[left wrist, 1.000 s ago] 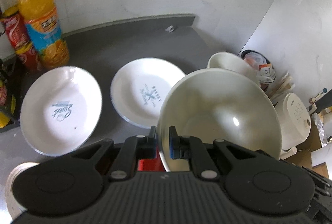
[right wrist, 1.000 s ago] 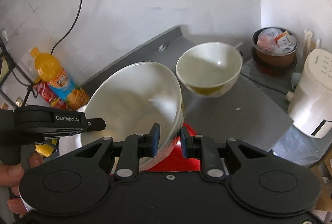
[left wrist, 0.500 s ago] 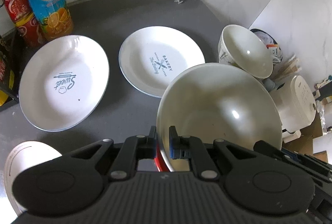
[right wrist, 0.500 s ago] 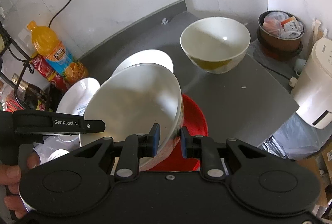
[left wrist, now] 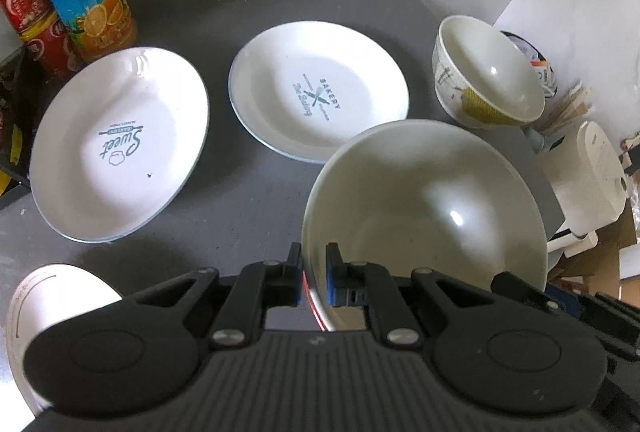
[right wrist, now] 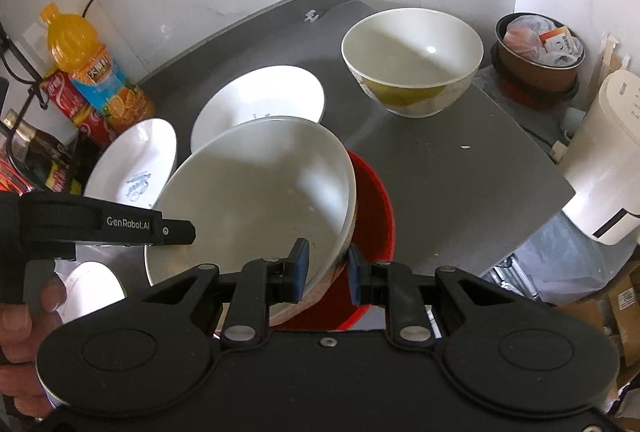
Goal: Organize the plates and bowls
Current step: 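Lower the large white bowl into the red bowl and open both tools, then move both tools to the white bowl with the yellow pattern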
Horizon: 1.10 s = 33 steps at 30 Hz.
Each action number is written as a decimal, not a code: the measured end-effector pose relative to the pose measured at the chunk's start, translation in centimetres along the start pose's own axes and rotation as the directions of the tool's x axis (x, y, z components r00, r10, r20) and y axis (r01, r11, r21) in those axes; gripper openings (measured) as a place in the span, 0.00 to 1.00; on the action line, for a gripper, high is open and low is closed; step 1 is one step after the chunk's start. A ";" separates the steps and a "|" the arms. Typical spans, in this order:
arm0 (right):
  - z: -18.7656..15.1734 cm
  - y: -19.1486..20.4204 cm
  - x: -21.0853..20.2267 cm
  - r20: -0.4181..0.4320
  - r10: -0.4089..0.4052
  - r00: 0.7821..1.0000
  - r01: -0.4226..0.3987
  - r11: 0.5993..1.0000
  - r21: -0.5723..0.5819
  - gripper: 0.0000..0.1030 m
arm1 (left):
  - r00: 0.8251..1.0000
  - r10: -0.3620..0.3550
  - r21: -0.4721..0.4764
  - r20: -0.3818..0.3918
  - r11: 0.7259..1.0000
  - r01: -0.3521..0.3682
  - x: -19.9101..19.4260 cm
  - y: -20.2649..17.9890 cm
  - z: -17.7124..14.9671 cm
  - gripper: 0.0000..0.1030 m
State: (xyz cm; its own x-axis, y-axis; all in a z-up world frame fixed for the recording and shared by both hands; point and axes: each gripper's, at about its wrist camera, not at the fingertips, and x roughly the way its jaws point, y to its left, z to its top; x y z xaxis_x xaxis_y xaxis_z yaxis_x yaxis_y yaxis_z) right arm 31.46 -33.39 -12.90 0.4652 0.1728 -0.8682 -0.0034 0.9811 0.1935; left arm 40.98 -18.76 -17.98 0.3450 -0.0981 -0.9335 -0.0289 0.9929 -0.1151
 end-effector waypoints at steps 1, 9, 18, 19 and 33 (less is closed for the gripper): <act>0.0 0.0 0.1 0.000 -0.003 1.000 0.003 1.000 -0.005 0.20 | 1.000 0.008 0.011 0.003 1.000 -0.008 0.1 -0.2 -0.1 0.09; 0.0 -0.5 0.3 0.010 -0.026 1.000 0.026 1.000 -0.010 0.21 | 0.999 0.033 0.031 0.019 0.999 -0.034 0.4 -0.3 -0.1 0.09; 0.2 -1.8 -0.9 0.054 -0.031 0.998 0.029 0.999 0.038 0.24 | 0.998 0.054 0.071 0.037 0.996 -0.056 -0.5 -1.4 0.7 0.17; 0.3 -1.8 -1.0 0.057 -0.030 0.998 0.028 0.999 0.035 0.24 | 0.998 0.052 0.070 0.036 0.996 -0.054 -0.5 -1.5 0.8 0.20; 2.0 -5.0 -2.5 0.137 -0.062 0.989 0.041 0.988 0.148 0.55 | 0.991 0.052 0.097 0.123 0.993 -0.065 -1.9 -4.3 2.7 0.66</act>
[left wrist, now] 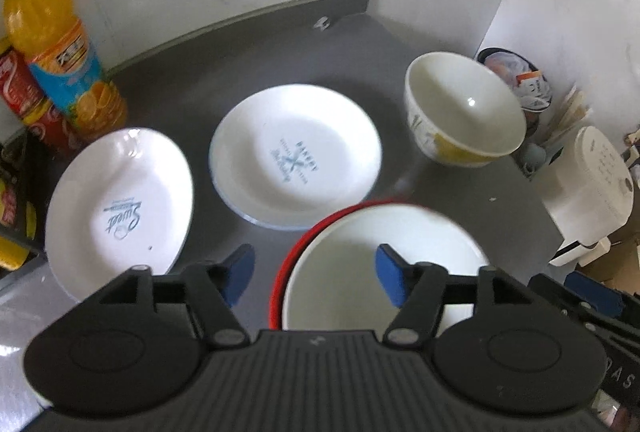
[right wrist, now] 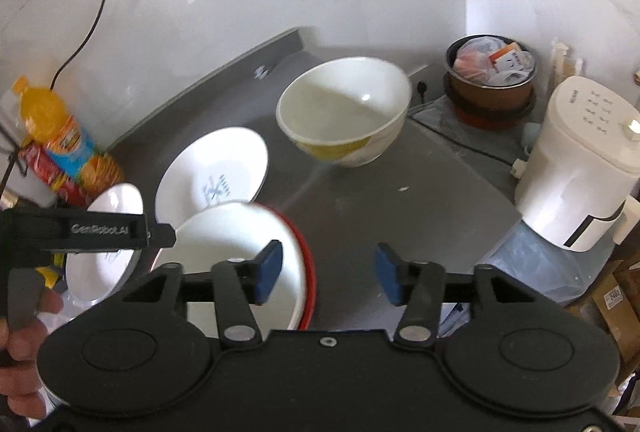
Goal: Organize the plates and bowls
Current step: 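Move both tools to the white bowl with the yellow pattern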
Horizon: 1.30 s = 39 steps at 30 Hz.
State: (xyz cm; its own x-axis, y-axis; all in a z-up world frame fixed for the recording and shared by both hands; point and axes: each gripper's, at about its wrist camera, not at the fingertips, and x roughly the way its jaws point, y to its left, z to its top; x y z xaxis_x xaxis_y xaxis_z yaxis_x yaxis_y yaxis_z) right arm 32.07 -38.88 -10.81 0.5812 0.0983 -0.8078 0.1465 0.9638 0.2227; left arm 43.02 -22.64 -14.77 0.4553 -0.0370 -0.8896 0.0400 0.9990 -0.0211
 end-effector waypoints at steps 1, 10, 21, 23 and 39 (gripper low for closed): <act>0.2 -0.3 0.0 0.007 -0.001 1.000 0.001 1.000 0.009 0.56 | 1.000 -0.003 0.004 0.010 1.000 0.003 -0.1 -0.2 0.3 0.67; 2.0 -3.1 0.0 0.081 0.001 0.997 -0.008 0.997 0.079 0.90 | 0.994 -0.009 -0.019 0.111 1.000 0.011 -0.6 -1.7 2.5 0.82; 3.8 -6.8 0.9 0.137 -0.005 0.991 -0.016 0.989 0.148 1.00 | 0.981 -0.010 -0.087 0.191 0.996 0.028 0.0 -3.5 5.3 0.94; 4.1 -7.5 1.3 0.139 -0.012 0.990 -0.010 0.988 0.152 1.00 | 0.982 -0.027 -0.089 0.186 0.995 0.045 0.5 -3.9 5.9 0.95; 7.0 -10.9 5.9 0.089 0.065 0.994 -0.083 0.972 0.219 0.75 | 0.991 -0.034 -0.124 0.130 0.991 0.050 6.2 -6.8 9.6 0.93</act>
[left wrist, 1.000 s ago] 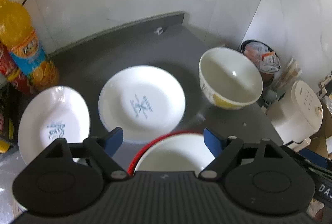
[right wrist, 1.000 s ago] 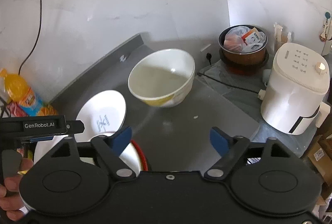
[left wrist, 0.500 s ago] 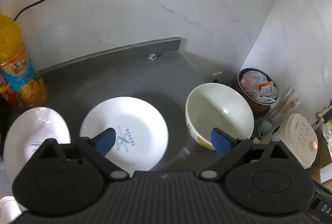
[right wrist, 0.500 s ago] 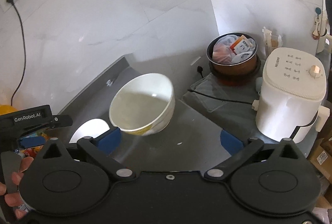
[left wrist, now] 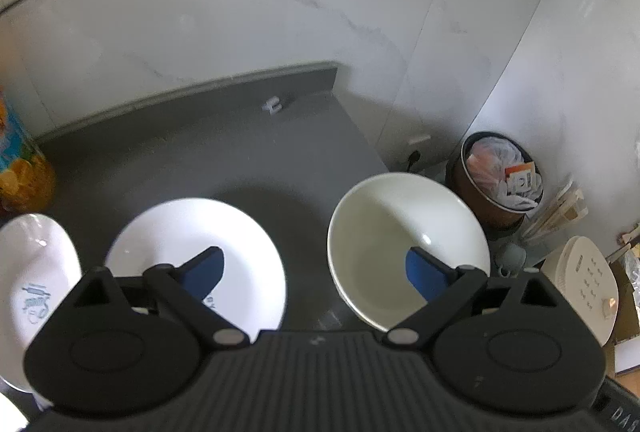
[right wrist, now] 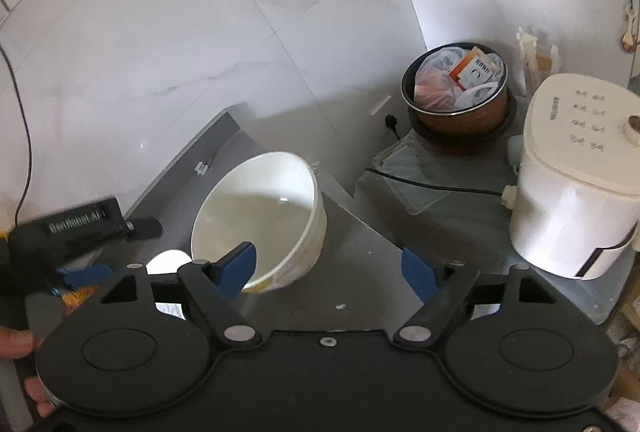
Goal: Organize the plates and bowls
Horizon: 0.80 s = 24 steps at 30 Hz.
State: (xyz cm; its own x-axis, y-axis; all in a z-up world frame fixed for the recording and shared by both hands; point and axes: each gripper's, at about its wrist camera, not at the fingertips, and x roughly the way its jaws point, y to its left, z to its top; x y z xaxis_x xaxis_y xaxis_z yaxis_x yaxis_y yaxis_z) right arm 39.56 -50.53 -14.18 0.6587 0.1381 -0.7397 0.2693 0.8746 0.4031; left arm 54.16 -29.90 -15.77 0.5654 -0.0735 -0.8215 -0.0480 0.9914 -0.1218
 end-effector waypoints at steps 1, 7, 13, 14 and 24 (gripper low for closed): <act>0.2 -0.1 0.4 -0.004 0.002 1.000 -0.002 1.000 0.005 0.74 | 1.000 -0.009 -0.006 -0.016 1.000 0.008 0.6 0.1 0.1 0.93; 0.7 0.0 3.2 -0.033 0.024 0.999 -0.024 1.000 0.013 0.72 | 0.998 -0.008 -0.036 -0.070 0.999 0.006 3.3 0.3 0.5 0.90; 1.1 -0.4 7.1 -0.088 0.006 0.996 -0.001 0.998 0.061 0.64 | 0.992 0.011 -0.050 -0.124 0.999 -0.017 6.1 0.2 0.4 0.75; 1.0 -0.5 7.7 -0.100 0.000 0.995 0.007 0.997 0.072 0.61 | 0.990 0.020 -0.044 -0.136 0.999 -0.026 6.6 0.2 0.4 0.71; 0.8 0.6 9.3 -0.159 0.058 0.986 -0.052 0.998 0.038 0.21 | 0.975 0.081 0.023 -0.205 0.997 -0.077 9.3 -0.6 0.1 0.44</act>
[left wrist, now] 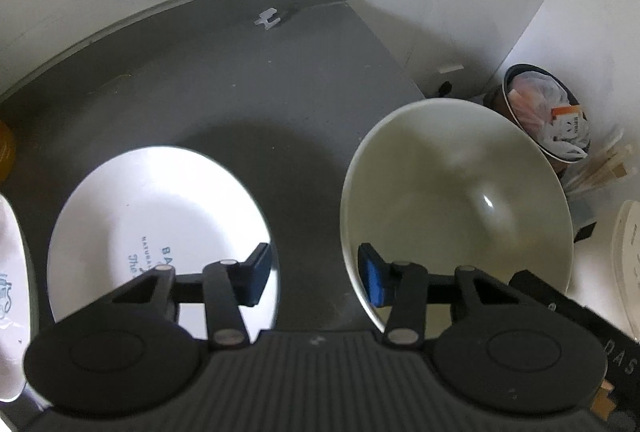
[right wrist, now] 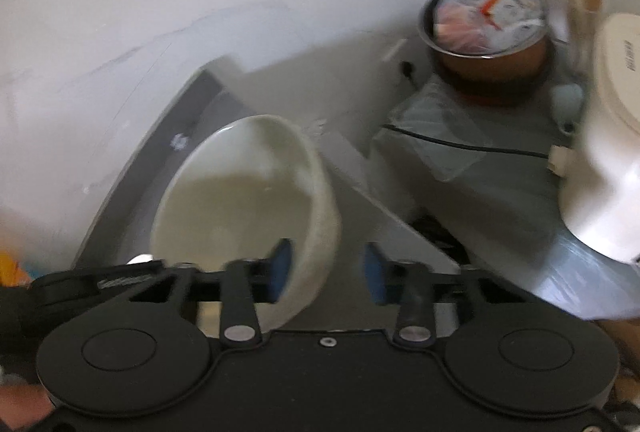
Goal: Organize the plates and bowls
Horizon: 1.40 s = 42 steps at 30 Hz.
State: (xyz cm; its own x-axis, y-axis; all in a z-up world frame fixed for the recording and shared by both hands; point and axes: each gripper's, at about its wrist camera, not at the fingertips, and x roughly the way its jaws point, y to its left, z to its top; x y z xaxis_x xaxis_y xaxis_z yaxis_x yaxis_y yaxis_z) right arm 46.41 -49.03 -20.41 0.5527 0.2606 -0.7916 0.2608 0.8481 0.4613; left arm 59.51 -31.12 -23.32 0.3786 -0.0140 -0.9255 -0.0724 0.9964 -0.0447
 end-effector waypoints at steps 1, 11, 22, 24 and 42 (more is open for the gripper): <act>0.1 0.3 0.0 -0.006 -0.011 1.000 0.011 1.000 -0.009 0.21 | 1.000 0.004 -0.009 -0.003 1.000 -0.004 -0.1 0.0 0.1 0.40; 0.0 0.8 -0.8 0.028 -0.061 0.998 0.062 0.998 -0.031 0.14 | 1.000 -0.021 0.042 0.019 0.999 0.020 -1.4 -0.7 -0.2 0.16; 0.1 -0.2 -1.0 0.028 -0.043 0.999 0.043 0.999 0.003 0.12 | 0.999 -0.008 0.026 0.051 1.000 0.007 -1.6 -0.4 0.3 0.27; 0.3 -0.3 -0.9 0.021 -0.039 0.999 0.039 0.999 0.010 0.13 | 0.999 -0.009 0.024 0.046 1.000 0.008 -1.2 -0.6 0.6 0.27; 0.1 -0.2 -1.8 0.007 -0.054 0.999 0.054 0.999 0.005 0.14 | 0.998 -0.067 0.024 0.019 0.998 0.066 -1.3 -1.6 0.8 0.11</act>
State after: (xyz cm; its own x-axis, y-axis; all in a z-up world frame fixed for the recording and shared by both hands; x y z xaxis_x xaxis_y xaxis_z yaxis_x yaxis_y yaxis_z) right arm 45.43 -49.70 -19.00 0.5433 0.2117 -0.8124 0.2936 0.8587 0.4201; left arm 59.88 -32.67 -21.77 0.4000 -0.0787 -0.9131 -0.0255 0.9950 -0.0970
